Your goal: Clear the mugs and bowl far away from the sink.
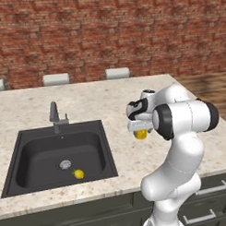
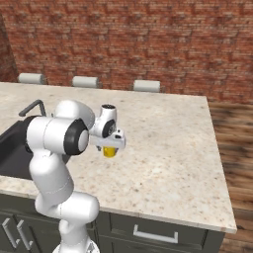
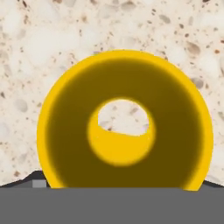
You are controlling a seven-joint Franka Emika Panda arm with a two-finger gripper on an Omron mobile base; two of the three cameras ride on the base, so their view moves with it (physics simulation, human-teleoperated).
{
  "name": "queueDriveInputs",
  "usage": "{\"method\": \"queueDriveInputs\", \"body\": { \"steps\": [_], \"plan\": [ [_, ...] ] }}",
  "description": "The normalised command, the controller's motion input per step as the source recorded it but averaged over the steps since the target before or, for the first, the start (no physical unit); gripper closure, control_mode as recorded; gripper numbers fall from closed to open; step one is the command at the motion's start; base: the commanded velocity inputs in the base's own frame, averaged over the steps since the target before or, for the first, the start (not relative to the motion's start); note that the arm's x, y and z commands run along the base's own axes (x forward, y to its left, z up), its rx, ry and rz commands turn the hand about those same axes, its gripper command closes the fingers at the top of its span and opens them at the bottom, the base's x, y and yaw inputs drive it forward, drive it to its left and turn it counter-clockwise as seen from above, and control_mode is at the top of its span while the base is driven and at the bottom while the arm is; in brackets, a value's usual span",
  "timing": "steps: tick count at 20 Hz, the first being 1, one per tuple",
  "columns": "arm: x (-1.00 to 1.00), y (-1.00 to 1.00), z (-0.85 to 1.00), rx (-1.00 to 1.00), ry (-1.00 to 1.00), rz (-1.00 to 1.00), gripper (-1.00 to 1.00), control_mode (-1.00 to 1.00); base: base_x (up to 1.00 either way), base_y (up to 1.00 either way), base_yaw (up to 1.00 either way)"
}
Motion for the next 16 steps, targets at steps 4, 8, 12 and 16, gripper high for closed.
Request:
{"method": "queueDriveInputs", "body": {
  "steps": [4,8,12,16],
  "plan": [
    [0.17,0.07,-0.23,0.0,0.0,0.03,1.0,-1.0,0.0,0.0,0.0],
    [0.0,0.16,-0.38,0.0,0.0,0.01,1.0,-1.0,0.0,0.0,0.0],
    [-0.22,0.14,-0.52,0.0,0.0,0.0,1.0,-1.0,0.0,0.0,0.0],
    [-0.47,0.04,-0.56,0.0,0.0,0.0,1.0,-1.0,0.0,0.0,0.0]
  ]
}}
